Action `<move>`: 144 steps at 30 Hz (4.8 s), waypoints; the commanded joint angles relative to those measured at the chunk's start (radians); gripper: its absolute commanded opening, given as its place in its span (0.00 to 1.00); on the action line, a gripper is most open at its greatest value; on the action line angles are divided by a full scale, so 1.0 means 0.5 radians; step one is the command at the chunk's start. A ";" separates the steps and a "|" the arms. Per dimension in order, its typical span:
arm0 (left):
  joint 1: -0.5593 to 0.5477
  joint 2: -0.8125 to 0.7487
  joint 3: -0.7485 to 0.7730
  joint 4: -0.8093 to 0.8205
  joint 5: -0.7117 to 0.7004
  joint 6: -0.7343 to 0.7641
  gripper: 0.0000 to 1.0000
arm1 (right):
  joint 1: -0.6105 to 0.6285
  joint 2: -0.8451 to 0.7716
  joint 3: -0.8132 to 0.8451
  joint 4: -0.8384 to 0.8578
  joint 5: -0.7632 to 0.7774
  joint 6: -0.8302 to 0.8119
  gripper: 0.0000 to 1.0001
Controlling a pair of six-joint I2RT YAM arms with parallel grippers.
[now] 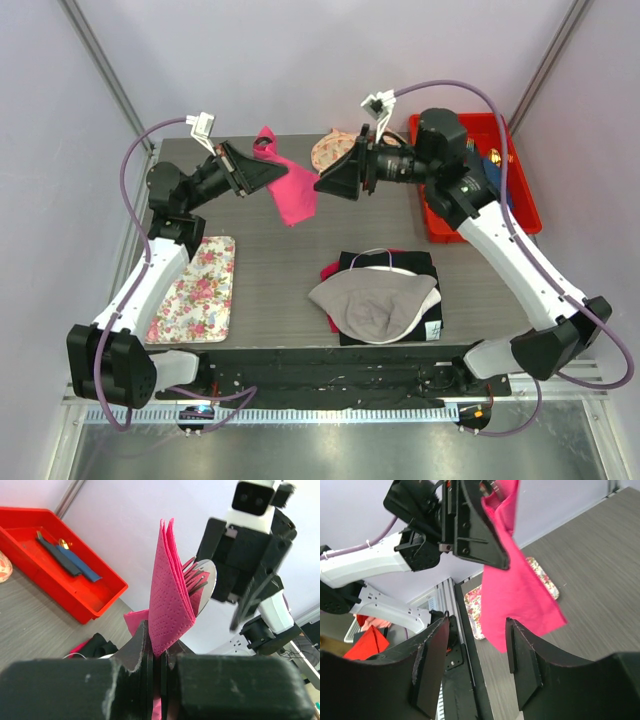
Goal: Place the utensils on the paper napkin and roll it up
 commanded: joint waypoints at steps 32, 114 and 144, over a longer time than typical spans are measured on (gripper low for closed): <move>-0.028 -0.093 -0.035 0.310 0.027 -0.237 0.00 | 0.384 0.416 0.082 0.395 -0.151 0.089 0.45; 0.000 -0.274 -0.145 -0.241 -0.230 0.113 0.00 | 0.439 0.278 -0.112 0.067 0.434 -0.138 0.01; -0.009 -0.250 -0.280 0.300 -0.040 -0.181 0.00 | 0.326 0.278 -0.139 0.469 -0.195 0.181 0.21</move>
